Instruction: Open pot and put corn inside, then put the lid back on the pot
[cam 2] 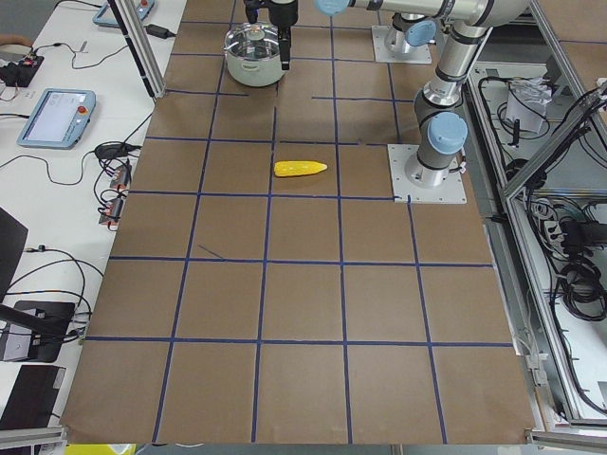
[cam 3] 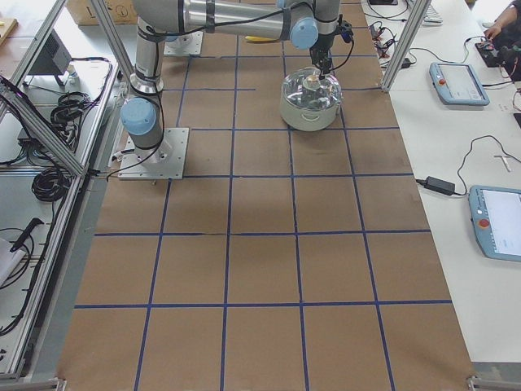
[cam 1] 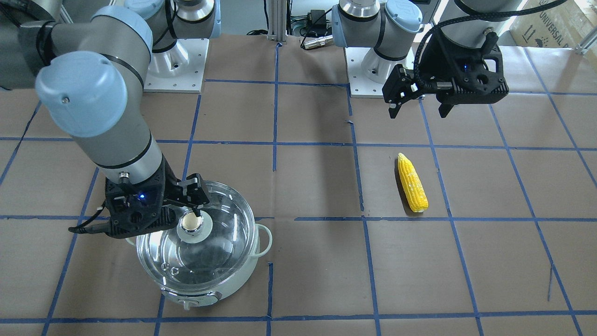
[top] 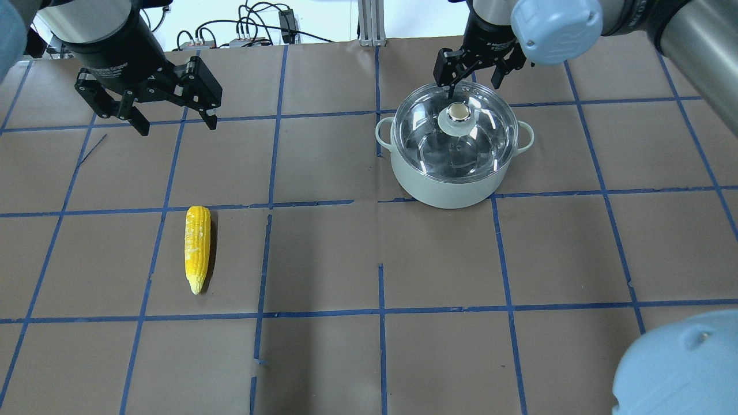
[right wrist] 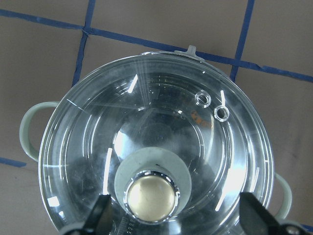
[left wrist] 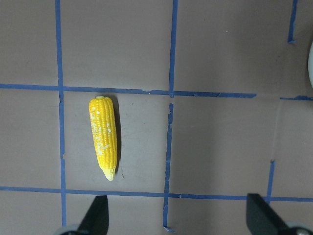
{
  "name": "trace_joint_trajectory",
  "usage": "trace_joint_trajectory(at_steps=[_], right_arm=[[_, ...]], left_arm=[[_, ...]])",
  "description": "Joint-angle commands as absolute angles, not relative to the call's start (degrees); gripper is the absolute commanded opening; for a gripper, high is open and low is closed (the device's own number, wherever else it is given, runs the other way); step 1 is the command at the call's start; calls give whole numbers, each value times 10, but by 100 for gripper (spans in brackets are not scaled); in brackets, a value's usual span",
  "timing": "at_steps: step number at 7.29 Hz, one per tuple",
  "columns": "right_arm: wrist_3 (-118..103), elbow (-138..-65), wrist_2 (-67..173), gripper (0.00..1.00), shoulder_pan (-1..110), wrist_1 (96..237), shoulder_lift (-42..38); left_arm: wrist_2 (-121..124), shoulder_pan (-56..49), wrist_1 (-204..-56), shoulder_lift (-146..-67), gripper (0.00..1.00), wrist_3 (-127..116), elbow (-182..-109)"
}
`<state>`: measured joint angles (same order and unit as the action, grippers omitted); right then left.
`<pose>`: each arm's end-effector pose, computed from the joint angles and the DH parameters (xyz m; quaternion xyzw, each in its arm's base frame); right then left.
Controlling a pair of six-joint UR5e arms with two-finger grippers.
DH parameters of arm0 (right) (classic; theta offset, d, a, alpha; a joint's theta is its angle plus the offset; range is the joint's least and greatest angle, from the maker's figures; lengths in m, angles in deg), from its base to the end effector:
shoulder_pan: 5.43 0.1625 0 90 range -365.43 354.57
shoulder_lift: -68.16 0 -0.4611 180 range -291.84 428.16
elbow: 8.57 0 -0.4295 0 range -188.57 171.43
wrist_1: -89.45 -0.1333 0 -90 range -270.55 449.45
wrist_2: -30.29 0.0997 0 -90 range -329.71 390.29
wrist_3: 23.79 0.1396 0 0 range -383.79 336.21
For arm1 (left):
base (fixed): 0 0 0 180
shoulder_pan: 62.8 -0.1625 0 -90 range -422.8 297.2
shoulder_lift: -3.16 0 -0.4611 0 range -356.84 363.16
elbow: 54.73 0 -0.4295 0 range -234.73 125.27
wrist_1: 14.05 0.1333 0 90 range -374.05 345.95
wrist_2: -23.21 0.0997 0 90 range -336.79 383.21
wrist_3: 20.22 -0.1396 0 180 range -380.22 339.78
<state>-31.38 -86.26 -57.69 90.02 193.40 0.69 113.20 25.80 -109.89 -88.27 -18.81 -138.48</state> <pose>0.2048 -0.6916 0.3795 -0.1140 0.9928 -0.0329 0.0170 -0.1202 -0.5398 0.5182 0.0245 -0.9997 -0.0089 0.0001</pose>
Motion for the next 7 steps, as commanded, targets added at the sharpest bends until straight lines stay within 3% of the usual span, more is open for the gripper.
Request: trace_joint_trajectory(at_steps=[1, 7], right_arm=[[-314, -866, -576, 90, 902, 1940, 24], [-313, -870, -579, 84, 917, 1945, 36]], left_arm=[[1133, 258, -1099, -883, 100, -189, -1395], [1136, 257, -1097, -887, 100, -191, -1387]])
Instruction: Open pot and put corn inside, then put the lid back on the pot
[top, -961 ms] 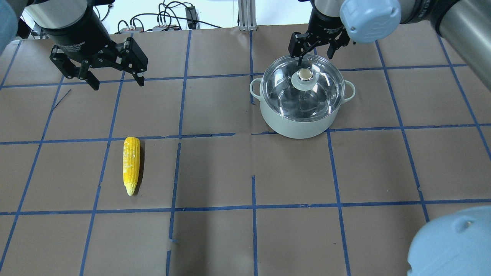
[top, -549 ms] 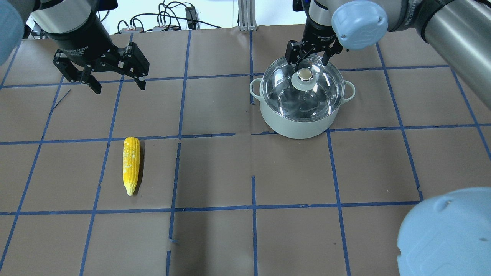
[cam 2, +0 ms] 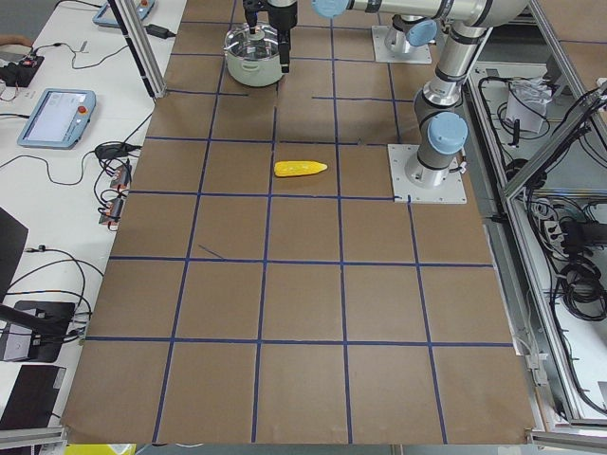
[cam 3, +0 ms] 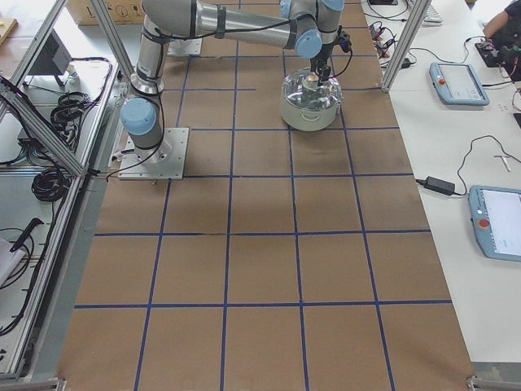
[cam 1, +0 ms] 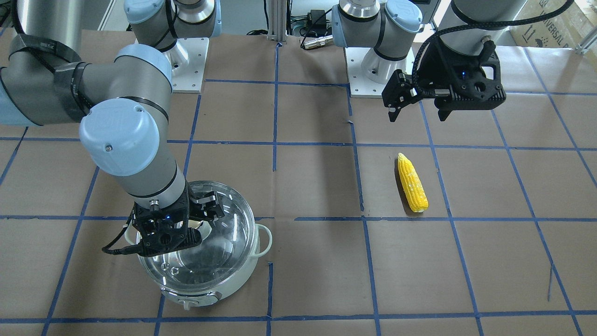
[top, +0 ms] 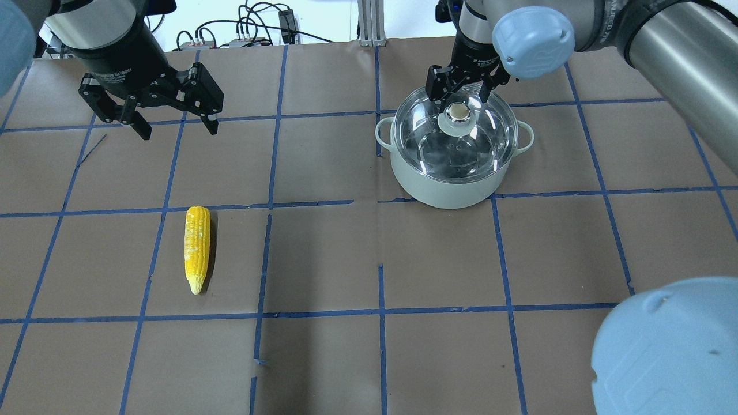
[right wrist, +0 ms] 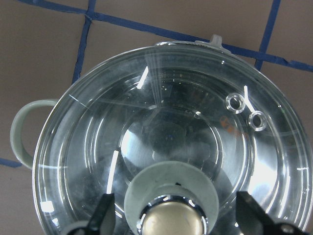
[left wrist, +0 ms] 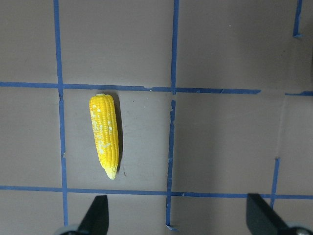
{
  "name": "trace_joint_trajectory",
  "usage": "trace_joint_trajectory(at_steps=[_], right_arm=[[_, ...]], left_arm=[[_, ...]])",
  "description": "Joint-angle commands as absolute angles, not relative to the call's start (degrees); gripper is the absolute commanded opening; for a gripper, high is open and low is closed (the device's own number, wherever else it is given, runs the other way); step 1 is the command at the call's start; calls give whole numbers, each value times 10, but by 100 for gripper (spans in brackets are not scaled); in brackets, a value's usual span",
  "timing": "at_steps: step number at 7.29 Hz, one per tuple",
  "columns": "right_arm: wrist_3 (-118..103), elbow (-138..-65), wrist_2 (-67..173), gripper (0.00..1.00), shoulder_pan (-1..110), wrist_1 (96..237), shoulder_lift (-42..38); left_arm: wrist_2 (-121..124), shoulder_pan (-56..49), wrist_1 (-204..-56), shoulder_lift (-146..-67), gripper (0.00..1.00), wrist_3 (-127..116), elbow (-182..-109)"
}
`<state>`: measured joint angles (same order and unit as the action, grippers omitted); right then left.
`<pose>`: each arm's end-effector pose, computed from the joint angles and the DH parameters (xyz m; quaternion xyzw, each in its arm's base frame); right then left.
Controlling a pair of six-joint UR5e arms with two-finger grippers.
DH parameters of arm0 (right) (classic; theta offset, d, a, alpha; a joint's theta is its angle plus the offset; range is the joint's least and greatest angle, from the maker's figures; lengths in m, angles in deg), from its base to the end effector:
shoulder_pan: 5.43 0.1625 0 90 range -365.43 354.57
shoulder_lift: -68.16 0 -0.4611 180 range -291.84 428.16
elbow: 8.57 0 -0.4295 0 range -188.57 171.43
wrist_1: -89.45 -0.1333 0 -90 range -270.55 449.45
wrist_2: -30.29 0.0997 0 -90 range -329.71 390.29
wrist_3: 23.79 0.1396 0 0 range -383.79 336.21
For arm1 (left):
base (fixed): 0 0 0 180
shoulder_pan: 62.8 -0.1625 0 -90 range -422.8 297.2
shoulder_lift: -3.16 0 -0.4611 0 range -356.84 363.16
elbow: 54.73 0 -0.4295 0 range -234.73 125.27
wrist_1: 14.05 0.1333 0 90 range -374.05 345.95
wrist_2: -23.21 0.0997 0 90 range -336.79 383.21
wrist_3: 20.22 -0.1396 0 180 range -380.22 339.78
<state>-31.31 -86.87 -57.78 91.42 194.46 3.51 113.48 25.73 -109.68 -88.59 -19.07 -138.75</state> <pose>0.2226 -0.6962 0.3407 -0.1252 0.9919 -0.0120 0.0168 -0.1188 -0.5419 0.5131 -0.0228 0.9997 0.0122 0.0023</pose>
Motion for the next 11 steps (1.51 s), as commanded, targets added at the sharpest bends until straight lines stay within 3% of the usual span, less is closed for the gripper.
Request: trace_joint_trajectory(at_steps=[1, 5, 8, 11], right_arm=[[-314, -870, -581, 80, 917, 1945, 37], [-321, -871, -581, 50, 915, 1943, 37], [-322, -851, -585, 46, 914, 1905, 23], [-336, -837, -584, 45, 903, 1794, -66]], left_arm=[[1137, 257, -1097, -887, 100, -191, -1388], [1131, 244, -1098, -882, 100, -192, -1388], [1132, 244, -1098, -880, 100, -193, -1384], [1130, 241, -1098, -880, 100, -193, -1380]])
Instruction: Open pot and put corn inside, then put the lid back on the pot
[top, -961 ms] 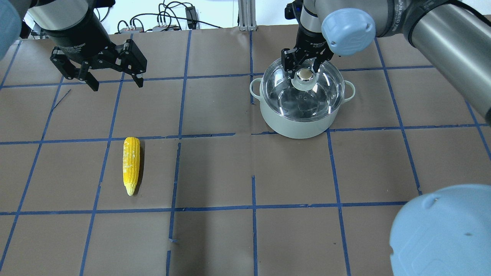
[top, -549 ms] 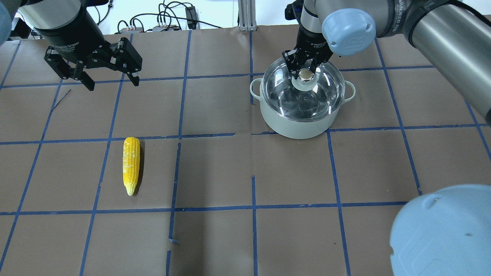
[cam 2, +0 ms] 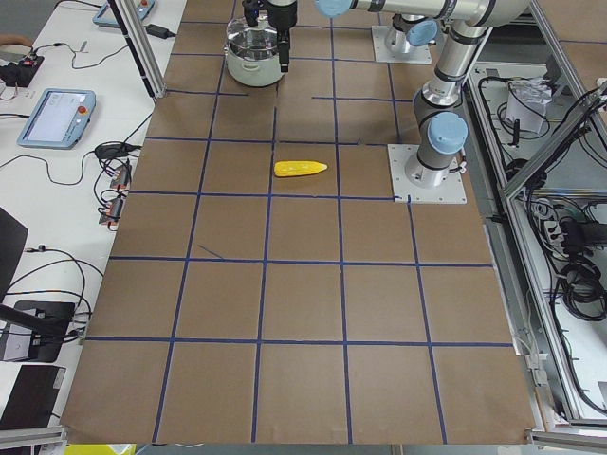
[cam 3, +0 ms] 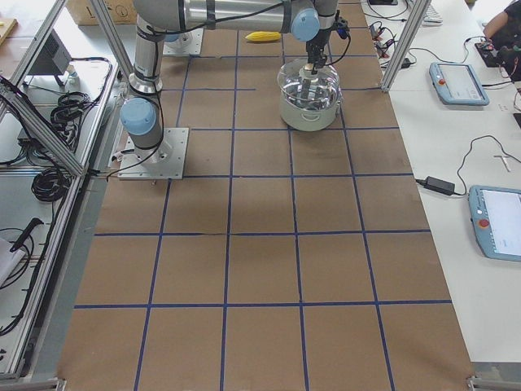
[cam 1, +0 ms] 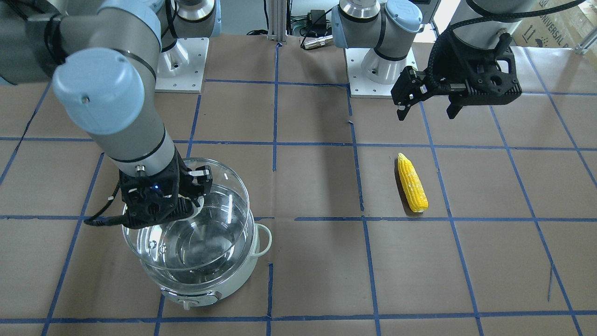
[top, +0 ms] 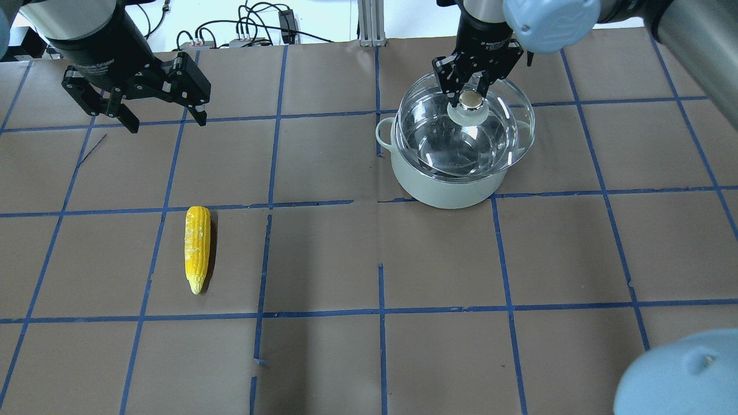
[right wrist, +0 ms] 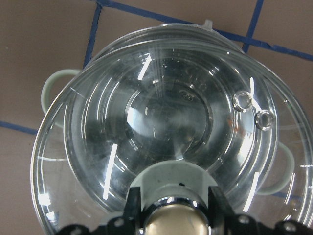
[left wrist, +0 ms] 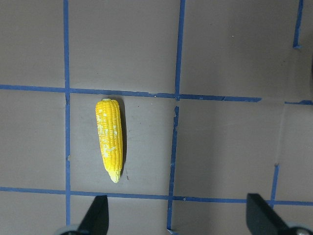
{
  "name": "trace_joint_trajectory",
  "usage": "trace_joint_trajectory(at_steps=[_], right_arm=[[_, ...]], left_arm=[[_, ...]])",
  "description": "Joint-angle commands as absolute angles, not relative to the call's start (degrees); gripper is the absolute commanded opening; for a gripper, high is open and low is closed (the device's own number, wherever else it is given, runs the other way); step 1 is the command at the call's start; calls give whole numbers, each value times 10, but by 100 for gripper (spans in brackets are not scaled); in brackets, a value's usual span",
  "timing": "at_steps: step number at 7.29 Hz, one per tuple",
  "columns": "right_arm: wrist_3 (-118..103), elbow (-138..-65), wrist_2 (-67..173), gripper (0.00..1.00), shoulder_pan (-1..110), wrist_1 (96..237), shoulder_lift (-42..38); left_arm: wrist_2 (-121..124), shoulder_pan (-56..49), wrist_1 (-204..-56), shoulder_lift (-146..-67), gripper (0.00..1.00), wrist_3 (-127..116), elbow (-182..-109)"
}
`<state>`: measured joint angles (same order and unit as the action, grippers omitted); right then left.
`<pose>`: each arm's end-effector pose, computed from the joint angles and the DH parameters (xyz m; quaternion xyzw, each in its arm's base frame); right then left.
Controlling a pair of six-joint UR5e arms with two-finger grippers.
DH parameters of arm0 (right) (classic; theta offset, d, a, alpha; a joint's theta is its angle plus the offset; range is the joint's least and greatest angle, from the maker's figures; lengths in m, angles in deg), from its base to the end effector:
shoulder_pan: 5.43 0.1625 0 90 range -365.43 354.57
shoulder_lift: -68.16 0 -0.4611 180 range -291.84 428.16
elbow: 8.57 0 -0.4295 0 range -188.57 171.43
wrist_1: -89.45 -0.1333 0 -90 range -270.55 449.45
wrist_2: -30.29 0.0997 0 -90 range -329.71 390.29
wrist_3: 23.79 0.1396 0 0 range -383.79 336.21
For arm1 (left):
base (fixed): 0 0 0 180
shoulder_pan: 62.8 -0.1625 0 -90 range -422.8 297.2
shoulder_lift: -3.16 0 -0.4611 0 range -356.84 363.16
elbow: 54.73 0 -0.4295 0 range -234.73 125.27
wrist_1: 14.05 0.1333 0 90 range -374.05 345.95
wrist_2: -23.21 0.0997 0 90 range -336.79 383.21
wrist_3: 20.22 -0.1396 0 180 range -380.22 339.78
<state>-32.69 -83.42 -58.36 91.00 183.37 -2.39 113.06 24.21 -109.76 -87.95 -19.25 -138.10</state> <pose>0.2119 -0.6610 0.4249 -0.1333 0.9910 0.0031 0.0118 -0.1055 -0.5419 0.5249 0.0346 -0.9994 -0.0016 0.0013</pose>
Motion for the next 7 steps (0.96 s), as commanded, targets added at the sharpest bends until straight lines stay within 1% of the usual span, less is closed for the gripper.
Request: trace_joint_trajectory(at_steps=[1, 2, 3, 4, 5, 7], right_arm=[[-344, -851, -584, 45, 895, 1774, -107], [-345, -877, -588, 45, 890, 1754, -155], [-345, -913, -589, 45, 877, 1743, -197], [-339, -948, -587, 45, 867, 1753, -215], [-336, -956, -584, 44, 866, 1751, -217], [-336, -964, -583, 44, 867, 1750, -222]], left_arm=[[1135, 238, -1096, -884, 100, -217, -1397], [1133, 199, -1095, -894, 100, -300, -1414], [1130, 132, -1040, -903, 100, -334, -1460], [1132, 116, -964, -917, 100, -330, -1523], [1130, 116, -870, -932, 100, -330, -1586], [1132, 116, -769, -961, 100, -328, -1656]])
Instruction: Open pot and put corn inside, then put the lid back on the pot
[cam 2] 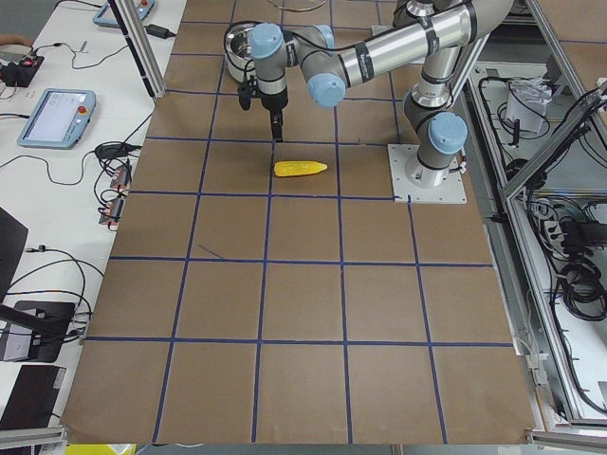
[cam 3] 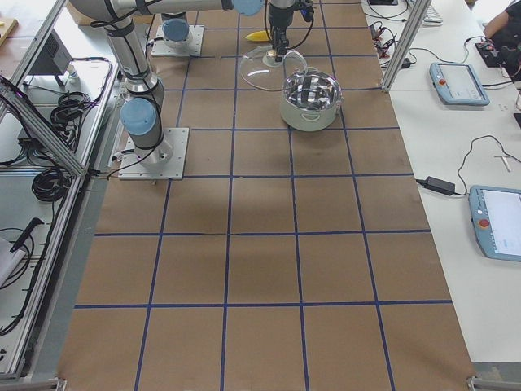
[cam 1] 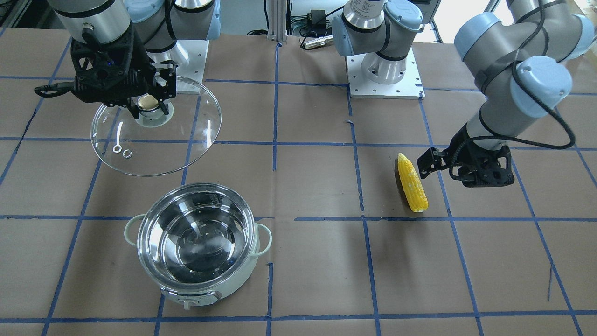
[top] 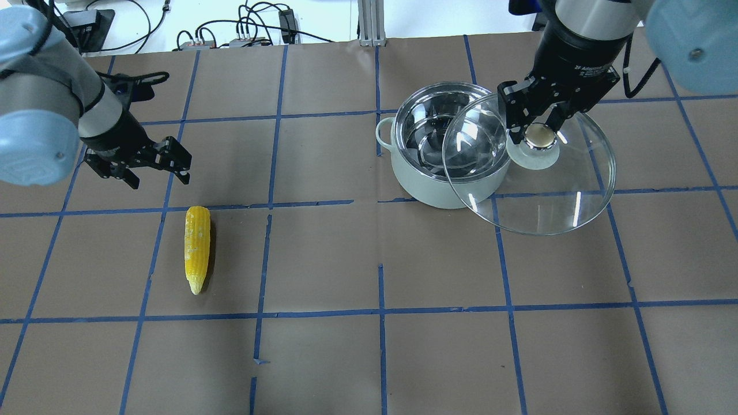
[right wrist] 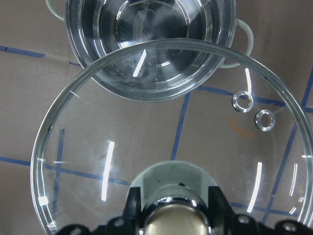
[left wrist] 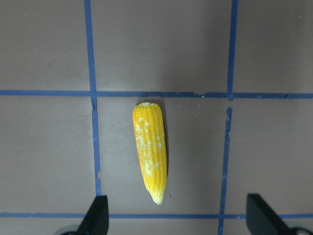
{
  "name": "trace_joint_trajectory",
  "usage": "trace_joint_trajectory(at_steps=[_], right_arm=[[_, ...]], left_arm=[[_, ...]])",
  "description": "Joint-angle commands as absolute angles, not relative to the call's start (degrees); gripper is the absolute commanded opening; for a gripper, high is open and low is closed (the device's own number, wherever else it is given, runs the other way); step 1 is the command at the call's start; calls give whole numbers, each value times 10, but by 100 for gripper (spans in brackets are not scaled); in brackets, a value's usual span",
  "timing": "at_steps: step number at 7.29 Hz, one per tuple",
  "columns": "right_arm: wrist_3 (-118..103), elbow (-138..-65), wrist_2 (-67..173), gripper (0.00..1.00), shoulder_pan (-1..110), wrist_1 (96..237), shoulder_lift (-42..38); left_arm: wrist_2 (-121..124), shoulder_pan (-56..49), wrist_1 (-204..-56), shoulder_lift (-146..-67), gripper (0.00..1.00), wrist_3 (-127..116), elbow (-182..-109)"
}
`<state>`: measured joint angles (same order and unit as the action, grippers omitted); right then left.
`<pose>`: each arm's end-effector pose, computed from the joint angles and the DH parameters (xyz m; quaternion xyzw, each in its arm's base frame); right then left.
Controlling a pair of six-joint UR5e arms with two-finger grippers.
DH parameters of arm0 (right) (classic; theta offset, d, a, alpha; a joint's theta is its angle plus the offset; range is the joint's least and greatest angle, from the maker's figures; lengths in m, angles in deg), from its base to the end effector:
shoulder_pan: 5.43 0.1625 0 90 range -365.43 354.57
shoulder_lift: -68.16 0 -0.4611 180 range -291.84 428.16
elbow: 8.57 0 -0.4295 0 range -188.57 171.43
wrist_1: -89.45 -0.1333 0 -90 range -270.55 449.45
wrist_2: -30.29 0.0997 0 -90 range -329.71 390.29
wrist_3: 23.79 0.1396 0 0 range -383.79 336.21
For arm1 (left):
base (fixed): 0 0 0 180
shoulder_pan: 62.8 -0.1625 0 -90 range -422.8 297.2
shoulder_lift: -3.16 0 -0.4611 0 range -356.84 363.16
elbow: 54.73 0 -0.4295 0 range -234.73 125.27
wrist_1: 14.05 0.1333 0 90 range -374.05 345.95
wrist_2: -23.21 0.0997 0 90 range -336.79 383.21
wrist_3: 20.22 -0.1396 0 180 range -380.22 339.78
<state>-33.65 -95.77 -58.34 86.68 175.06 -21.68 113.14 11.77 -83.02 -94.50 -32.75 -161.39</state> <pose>0.1559 -0.5203 0.5008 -0.1041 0.9944 0.0144 0.0130 0.0162 -0.5603 0.2975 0.0253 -0.9993 -0.0277 0.0075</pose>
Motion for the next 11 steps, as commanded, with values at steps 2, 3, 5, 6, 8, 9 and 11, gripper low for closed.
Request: trace_joint_trajectory(at_steps=[2, 3, 5, 6, 8, 9, 11], right_arm=[[-336, -965, -588, 44, 867, 1745, -223], [-336, -965, -588, 44, 867, 1744, -223], [-336, -967, -587, 44, 867, 1743, -224], [-338, -976, -587, 44, 867, 1745, -227], [-338, -982, -588, 45, 867, 1751, -231], [-338, -981, -587, 45, 867, 1751, -230], [-338, -982, -587, 45, 867, 1751, -231]], left_arm=[[1135, 116, -686, -995, 100, -327, -1696], [1137, 116, -664, -1011, 100, -327, -1713], [1138, 116, -648, -1016, 99, -332, -1732], [1138, 113, -643, -1024, 97, -332, -1740], [1140, 112, -643, -1038, 62, -331, -1739], [1143, 113, -652, -1030, 33, -318, -1733], [1142, 122, -674, -1016, 18, -313, -1716]])
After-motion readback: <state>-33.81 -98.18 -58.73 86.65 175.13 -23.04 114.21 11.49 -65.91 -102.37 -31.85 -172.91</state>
